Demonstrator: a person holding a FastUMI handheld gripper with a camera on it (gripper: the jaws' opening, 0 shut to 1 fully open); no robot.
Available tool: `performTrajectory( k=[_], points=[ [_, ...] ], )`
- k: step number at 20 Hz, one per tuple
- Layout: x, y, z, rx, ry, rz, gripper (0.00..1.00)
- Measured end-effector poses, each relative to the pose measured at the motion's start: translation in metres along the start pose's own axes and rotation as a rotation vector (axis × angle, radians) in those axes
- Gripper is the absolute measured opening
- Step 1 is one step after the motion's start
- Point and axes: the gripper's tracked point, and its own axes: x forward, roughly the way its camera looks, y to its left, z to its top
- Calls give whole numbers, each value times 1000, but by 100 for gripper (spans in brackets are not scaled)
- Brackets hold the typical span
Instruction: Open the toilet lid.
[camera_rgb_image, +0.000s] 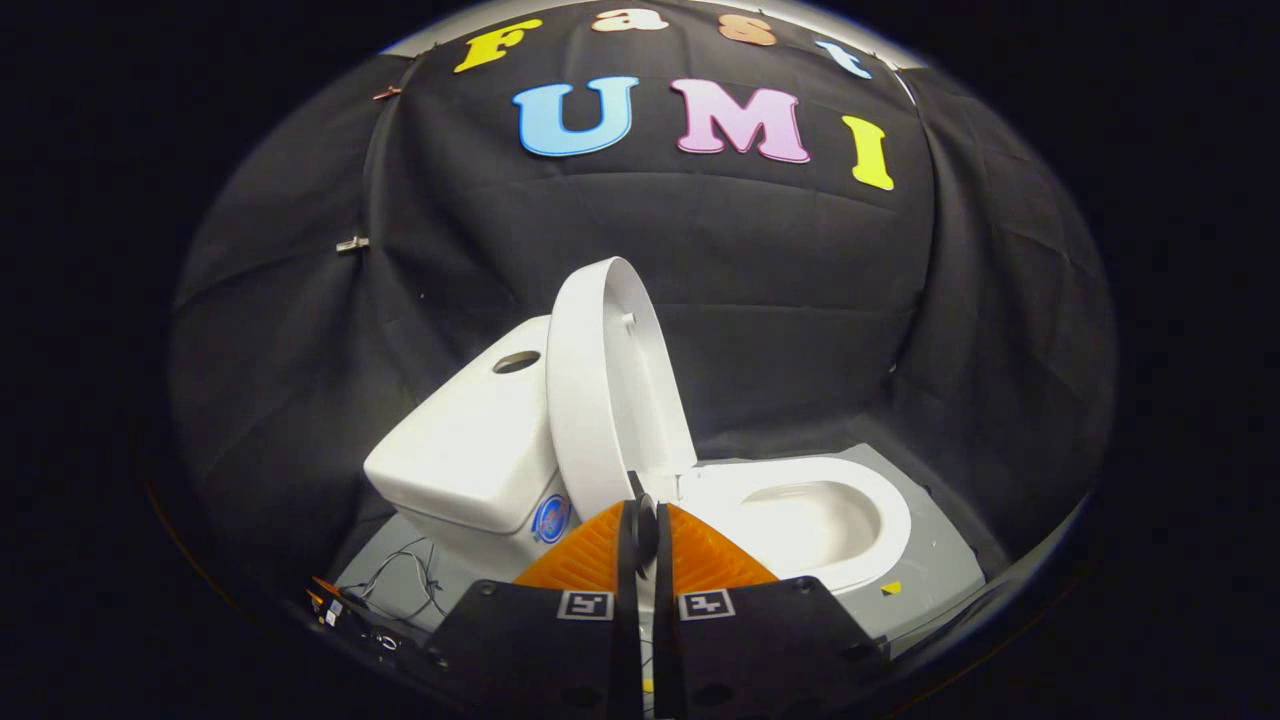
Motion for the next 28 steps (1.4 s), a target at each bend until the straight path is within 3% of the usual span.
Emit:
performTrajectory(
  k=[8,10,12,16,22,28],
  points=[
    [1,9,0,-75,-23,-30,10],
    [5,13,0,-75,-25,10,12],
    [1,15,-4,-70,-21,45,23],
    [-3,11,-3,-113,-24,56,100],
    [-20,0,7,-64,-46,107,99],
    [-60,-20,64,-35,-189,161,99]
  ],
)
